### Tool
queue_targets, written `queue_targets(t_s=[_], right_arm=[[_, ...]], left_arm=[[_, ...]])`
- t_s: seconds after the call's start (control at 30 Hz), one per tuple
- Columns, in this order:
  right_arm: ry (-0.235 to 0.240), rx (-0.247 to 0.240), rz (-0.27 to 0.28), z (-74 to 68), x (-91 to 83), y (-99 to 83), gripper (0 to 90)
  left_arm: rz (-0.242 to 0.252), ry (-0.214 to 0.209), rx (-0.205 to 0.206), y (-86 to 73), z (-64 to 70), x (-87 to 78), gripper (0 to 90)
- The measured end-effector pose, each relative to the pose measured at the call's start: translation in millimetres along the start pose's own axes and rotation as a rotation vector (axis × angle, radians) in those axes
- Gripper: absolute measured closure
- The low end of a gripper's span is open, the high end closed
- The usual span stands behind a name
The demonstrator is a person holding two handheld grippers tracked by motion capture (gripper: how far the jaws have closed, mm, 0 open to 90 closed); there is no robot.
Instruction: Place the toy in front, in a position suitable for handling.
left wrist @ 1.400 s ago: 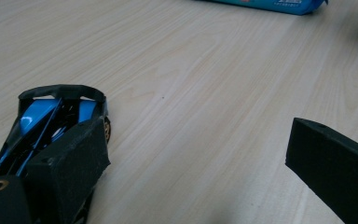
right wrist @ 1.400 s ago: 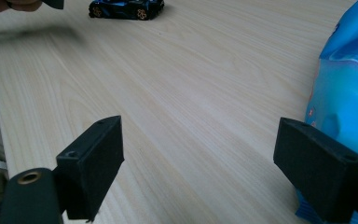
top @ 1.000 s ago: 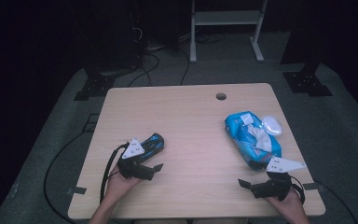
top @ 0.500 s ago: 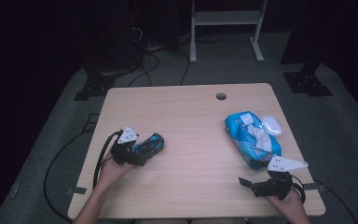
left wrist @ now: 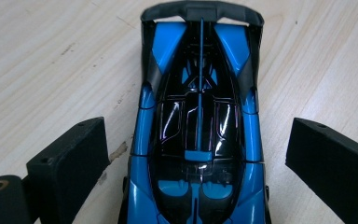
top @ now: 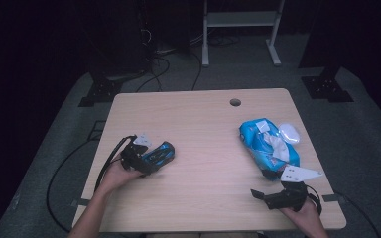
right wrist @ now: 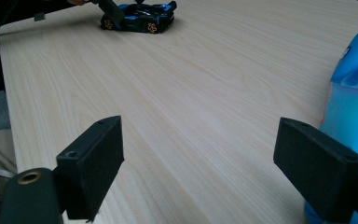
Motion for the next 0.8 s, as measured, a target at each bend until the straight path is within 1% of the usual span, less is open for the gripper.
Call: queue_targets(t_s=[0.03,0.07,0.1,0.13,0.2,0.27,0.3,0.4,0.43,0.47,0.5,0.53,0.6,0.63,0.73,0.8], right_arm=[[0.000,-0.001,-0.002,0.0,0.3,-0.1,15.0],[0.000,0.000,-0.003,-0.1,0.5,-0.2,15.0],[0.000,0.001,-0.003,0.0,0.4,-0.2,15.0],[-0.001,0.001,-0.001,-0.1,0.1,-0.2,15.0],[-0.001,0.003,0.002,-0.1,-0.4,-0.2,15.0],[-0.001,0.006,0.002,0.2,-0.9,-0.5,15.0],[-0.002,0.006,0.003,-0.1,-1.2,-0.6,15.0],[-0.004,0.005,0.002,-0.3,-1.1,-0.8,15.0],[-0.004,0.003,0.001,-0.2,-0.4,-0.7,15.0],[-0.004,0.004,-0.002,-0.3,-0.1,-0.8,15.0],[-0.003,0.004,-0.002,-0.3,0.3,-0.7,15.0],[-0.003,0.004,-0.002,-0.3,0.3,-0.7,15.0],[-0.001,0.005,-0.004,-0.9,1.1,-0.5,15.0],[-0.001,0.004,-0.003,-1.2,1.3,-0.5,15.0],[0.000,0.003,-0.003,-1.8,1.2,-0.5,15.0],[-0.003,0.009,-0.004,-2.4,0.4,-0.4,15.0]], left_arm=[[-0.013,-0.011,0.006,0.3,-0.4,1.8,5.1],[-0.024,-0.034,0.001,0.9,-0.1,4.2,5.1],[-0.034,-0.047,0.002,1.2,0.0,6.6,5.0],[-0.045,-0.053,0.010,1.0,-0.5,8.5,5.1],[-0.069,-0.070,0.012,-0.2,-1.2,12.9,5.0],[-0.082,-0.077,0.001,-2.5,-2.9,15.9,5.0],[-0.079,-0.079,0.006,-3.0,-3.8,16.1,4.8],[-0.077,-0.072,-0.007,-2.9,-6.5,16.5,5.6],[-0.092,-0.068,-0.006,-2.6,-7.8,15.7,7.0],[-0.104,-0.059,0.007,-2.5,-8.4,15.1,9.6],[-0.122,-0.061,0.023,-1.5,-7.4,15.0,11.4],[-0.122,-0.061,0.023,-1.5,-7.4,15.0,13.9],[-0.130,-0.084,0.054,3.1,-3.4,13.2,21.2],[-0.140,-0.078,0.061,4.6,-2.4,13.2,25.2],[-0.171,-0.079,0.057,6.9,-2.6,13.7,25.5],[-0.172,-0.074,0.058,7.2,-2.7,13.8,25.8]])
Point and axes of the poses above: each handheld gripper's, and its own axes: x roughly forward along the jaws, y roughly out of its top, z roughly to its right, the point moved 7 cm from there along x, roughly forward along the jaws, and after that the axes turned 12 degrees about x, right-handed, at the moved point
